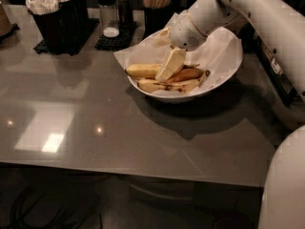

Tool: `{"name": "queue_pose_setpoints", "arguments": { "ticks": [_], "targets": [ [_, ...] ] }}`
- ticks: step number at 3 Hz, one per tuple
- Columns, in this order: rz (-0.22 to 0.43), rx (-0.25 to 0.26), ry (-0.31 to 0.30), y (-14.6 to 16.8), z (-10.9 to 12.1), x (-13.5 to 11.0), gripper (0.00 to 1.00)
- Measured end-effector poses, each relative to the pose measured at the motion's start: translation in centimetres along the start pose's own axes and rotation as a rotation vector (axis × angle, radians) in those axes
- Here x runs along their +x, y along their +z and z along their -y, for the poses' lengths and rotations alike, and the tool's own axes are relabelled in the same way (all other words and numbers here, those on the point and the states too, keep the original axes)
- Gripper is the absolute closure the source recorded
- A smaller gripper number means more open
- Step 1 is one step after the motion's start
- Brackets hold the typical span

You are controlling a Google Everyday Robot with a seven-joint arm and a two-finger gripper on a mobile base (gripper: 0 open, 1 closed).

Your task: Pick banana from white bowl

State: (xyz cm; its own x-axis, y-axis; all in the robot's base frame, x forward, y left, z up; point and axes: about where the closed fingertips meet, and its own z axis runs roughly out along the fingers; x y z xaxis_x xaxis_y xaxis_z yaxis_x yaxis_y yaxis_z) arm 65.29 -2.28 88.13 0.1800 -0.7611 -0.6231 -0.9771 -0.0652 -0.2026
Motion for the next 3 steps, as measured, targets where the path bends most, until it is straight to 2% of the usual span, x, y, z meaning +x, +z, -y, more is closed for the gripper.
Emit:
{"name": "queue_pose_setpoints", "arguments": {
  "ticks": [1, 3],
  "targets": [
    [-0.043, 0.012, -0.009, -0.70, 0.96, 0.62, 0.21],
    [-0.043, -0.001, 0.010, 0.08, 0.59, 0.96, 0.24]
  ]
}}
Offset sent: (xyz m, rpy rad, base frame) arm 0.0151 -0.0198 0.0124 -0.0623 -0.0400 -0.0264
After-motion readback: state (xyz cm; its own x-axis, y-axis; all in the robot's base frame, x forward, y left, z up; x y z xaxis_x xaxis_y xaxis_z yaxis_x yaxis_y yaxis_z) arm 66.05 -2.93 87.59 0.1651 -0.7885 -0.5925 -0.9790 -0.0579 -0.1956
